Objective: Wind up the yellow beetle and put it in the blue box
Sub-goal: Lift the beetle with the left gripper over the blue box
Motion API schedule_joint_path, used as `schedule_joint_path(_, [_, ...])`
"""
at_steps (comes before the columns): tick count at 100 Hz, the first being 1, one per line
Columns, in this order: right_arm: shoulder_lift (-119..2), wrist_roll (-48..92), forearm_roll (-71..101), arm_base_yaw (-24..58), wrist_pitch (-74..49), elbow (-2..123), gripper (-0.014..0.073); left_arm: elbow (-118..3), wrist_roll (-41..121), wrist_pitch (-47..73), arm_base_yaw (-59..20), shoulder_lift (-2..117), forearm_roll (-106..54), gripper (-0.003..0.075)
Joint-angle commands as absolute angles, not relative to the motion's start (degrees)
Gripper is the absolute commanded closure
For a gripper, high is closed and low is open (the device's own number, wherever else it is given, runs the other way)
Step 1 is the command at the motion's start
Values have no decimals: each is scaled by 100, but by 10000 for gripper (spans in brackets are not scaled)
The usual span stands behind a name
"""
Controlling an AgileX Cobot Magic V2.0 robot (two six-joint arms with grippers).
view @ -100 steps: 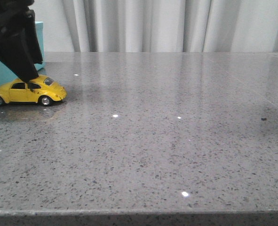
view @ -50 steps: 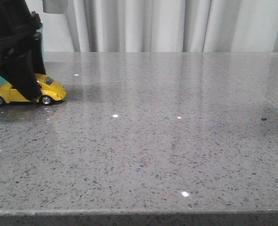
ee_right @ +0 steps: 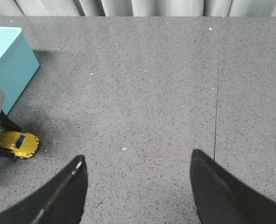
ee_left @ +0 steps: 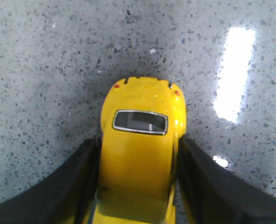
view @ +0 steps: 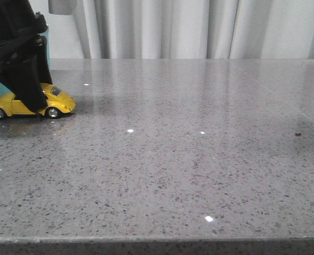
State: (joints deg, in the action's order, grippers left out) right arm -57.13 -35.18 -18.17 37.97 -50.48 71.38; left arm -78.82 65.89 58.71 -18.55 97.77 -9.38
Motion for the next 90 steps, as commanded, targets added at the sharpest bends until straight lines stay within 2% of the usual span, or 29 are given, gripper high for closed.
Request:
schedule_joint_path(1, [-5611,-3455,-1973,3798,-4651,7273,118,-8110,6587,5753,-1893,9584,-1000,587])
schedule_joint_path(28, [-5611,-3455,-1973,3798,-4651,7273,118,-9165,6438,5982,-1893,9572,-1147,587])
schedule_joint_path(50, [-5611,-3455,-1973,3798,-4651,7273,118,-10378,5206,6036,-1783,9572,-1147,586])
schedule_joint_path(68, [-5611,-3455,-1973,3798,-4651,7273,118,-11049,3549,6075,-1238,9563,-1147,586])
schedule_joint_path(90, [-5611,-3456,-1978,3798,-4651,7273,118,-11088,1884,6434,-221,9539,-1110,586])
